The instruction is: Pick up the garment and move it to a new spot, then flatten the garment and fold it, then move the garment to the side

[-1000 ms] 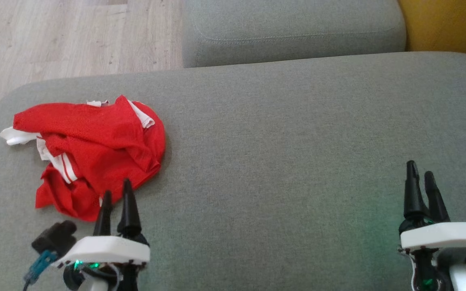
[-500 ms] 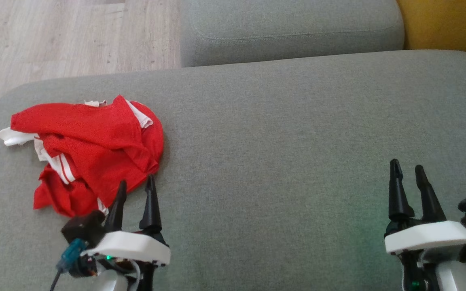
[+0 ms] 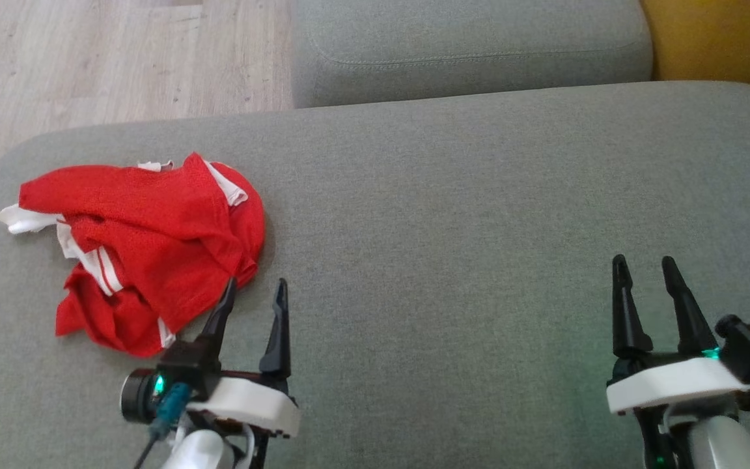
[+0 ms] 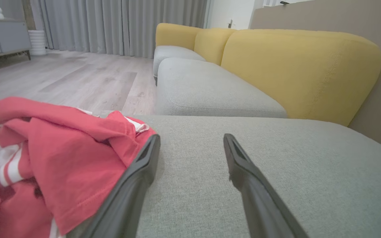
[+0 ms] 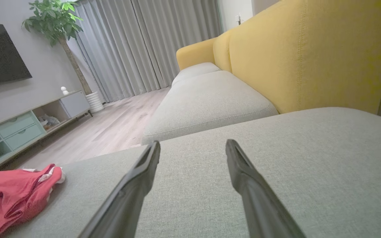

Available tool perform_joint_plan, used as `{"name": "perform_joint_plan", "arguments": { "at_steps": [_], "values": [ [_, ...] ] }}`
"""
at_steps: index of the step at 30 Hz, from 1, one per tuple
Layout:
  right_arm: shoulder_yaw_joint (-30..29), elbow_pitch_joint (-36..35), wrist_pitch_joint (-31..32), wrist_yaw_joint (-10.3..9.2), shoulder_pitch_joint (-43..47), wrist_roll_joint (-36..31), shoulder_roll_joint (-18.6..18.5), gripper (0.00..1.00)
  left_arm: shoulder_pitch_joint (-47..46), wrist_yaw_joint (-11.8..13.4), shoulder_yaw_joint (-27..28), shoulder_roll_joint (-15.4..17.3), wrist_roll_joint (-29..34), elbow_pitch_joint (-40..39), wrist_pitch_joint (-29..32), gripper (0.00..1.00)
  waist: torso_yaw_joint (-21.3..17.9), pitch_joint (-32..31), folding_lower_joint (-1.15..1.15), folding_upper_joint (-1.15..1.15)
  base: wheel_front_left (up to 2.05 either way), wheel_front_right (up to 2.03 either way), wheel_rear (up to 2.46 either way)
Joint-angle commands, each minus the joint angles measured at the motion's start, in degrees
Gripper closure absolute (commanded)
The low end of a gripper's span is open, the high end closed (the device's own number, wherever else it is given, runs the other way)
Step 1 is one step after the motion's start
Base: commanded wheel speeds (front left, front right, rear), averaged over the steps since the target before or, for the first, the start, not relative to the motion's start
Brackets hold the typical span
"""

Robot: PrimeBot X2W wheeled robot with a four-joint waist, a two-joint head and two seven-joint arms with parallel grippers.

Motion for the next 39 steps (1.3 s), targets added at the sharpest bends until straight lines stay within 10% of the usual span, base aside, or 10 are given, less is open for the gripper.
{"name": "perform_joint_plan", "arguments": {
  "at_steps": [1,21,39],
  "values": [
    [1.06,-2.22,-0.9,-0.03,-1.63,-2.06,-0.55,0.0,-3.82,0.59,0.56,1.04,1.85,-1.57,-0.79,0.0,0.09,0.01,0.0,0.0,0.0,0.0,0.0],
    [2.53,-2.6,-4.29,-0.04,-1.86,-18.23,-0.64,0.0,-5.93,5.06,-5.65,1.49,9.1,-0.53,-4.19,0.0,0.07,0.11,0.0,0.0,0.0,0.0,0.0],
    [2.11,3.17,-6.83,-0.04,-0.33,-6.91,-0.71,0.0,0.41,-2.72,4.21,-3.99,9.97,2.93,-6.75,0.0,-0.6,-0.81,0.0,0.0,0.0,0.0,0.0]
  ]
}}
